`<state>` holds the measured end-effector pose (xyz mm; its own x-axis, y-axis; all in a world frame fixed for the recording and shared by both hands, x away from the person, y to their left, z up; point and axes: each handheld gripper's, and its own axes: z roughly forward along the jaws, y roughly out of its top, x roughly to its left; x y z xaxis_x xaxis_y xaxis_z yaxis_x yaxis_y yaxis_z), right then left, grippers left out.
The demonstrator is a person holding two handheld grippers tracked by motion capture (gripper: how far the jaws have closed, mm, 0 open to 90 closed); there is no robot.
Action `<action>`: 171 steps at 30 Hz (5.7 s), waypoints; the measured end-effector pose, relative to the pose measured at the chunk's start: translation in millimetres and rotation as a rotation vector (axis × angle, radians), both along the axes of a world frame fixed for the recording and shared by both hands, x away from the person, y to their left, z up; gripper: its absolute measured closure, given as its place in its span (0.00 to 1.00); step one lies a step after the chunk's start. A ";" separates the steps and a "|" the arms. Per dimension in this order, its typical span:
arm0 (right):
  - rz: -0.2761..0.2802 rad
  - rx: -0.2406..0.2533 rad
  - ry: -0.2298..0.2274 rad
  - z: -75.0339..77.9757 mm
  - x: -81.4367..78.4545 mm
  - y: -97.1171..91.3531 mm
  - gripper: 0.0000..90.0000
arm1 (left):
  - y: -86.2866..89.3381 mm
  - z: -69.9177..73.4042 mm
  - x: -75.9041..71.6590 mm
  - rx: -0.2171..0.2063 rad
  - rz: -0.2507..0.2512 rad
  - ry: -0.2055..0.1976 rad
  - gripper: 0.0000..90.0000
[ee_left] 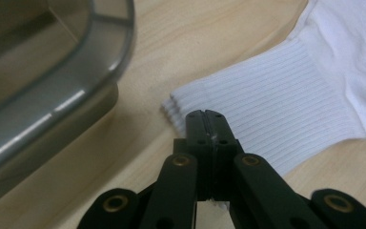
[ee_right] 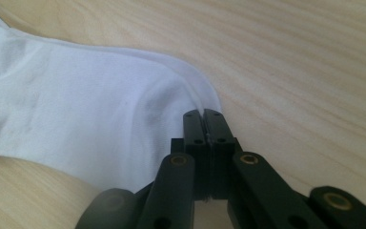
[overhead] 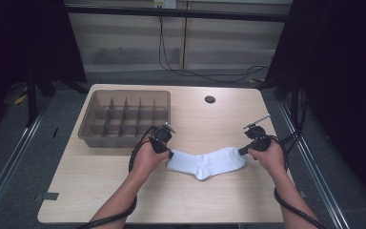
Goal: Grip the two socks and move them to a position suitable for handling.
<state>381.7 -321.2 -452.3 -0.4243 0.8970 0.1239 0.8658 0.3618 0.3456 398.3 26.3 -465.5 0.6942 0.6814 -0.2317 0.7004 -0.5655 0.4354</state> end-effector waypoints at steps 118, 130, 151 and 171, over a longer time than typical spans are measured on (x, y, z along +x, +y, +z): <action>-0.072 -0.093 0.021 6.4 -4.5 -1.6 0.94 | -17.5 -6.0 -24.1 0.077 -0.066 -0.016 1.00; -0.010 -0.070 0.023 26.4 -7.8 14.0 0.70 | -17.7 -6.0 -25.2 0.078 -0.064 -0.025 0.99; -0.057 -0.076 0.068 0.3 7.3 3.8 0.85 | -17.5 -5.9 -25.0 0.084 -0.075 -0.024 1.00; -0.051 -0.061 0.056 12.7 5.7 6.8 0.97 | -16.3 -6.5 -24.6 0.075 -0.073 -0.021 1.00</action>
<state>387.4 -314.4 -439.7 -0.3716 0.9239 0.0909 0.9010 0.3352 0.2754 373.7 10.0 -472.0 0.7469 0.6436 -0.1671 0.6472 -0.6463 0.4043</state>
